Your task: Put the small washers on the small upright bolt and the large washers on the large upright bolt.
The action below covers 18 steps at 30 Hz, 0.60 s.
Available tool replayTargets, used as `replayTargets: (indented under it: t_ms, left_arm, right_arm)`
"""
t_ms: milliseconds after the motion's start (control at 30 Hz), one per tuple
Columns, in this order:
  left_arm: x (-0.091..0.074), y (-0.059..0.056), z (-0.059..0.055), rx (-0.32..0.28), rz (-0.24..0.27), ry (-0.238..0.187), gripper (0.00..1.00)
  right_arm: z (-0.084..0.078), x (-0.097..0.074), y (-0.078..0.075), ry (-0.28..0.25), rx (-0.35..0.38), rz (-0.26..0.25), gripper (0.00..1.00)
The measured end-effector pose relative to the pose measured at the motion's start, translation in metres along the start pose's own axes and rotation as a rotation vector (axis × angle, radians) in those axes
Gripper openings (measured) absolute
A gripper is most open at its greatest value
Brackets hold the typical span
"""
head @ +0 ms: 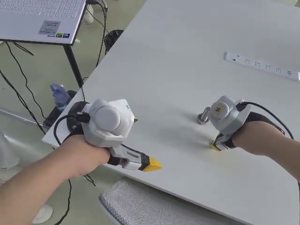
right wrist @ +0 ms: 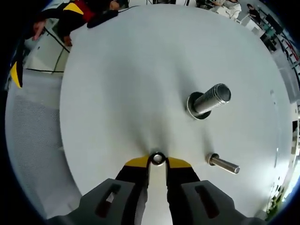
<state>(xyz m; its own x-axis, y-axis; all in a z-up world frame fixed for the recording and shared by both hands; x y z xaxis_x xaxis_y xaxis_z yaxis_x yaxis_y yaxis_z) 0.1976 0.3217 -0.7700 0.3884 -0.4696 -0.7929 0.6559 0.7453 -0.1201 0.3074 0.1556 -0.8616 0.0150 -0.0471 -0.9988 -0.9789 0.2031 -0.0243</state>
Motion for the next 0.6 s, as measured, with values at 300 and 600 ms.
replayTargets:
  t_ms: [300,600]
  left_arm:
    - [-0.0004,-0.0001,-0.0002,0.001,-0.002,0.004,0.85]
    - [-0.0009,-0.0001,-0.0004,0.003,-0.001,0.009,0.84]
  right_arm:
    - [-0.0012,-0.0017,0.0018,-0.010,-0.014,0.002,0.14]
    - [-0.0015,-0.0028,0.0017,-0.006,-0.012,0.001,0.12]
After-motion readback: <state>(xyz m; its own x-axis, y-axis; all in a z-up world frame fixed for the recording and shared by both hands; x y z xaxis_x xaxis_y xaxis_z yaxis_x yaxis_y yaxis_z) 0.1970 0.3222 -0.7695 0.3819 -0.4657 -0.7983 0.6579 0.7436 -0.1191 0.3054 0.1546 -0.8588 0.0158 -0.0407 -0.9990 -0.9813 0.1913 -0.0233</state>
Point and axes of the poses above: the centre of the closed fingertips' face, and the gripper's own axes: x roughly forward along the fingers, y roughly to its left, z roughly out of its top, the point moved 1 cm from there along -x, roughly backward along the fingers, and after that the axes turned 12 degrees about y, right-handed, at the moved point
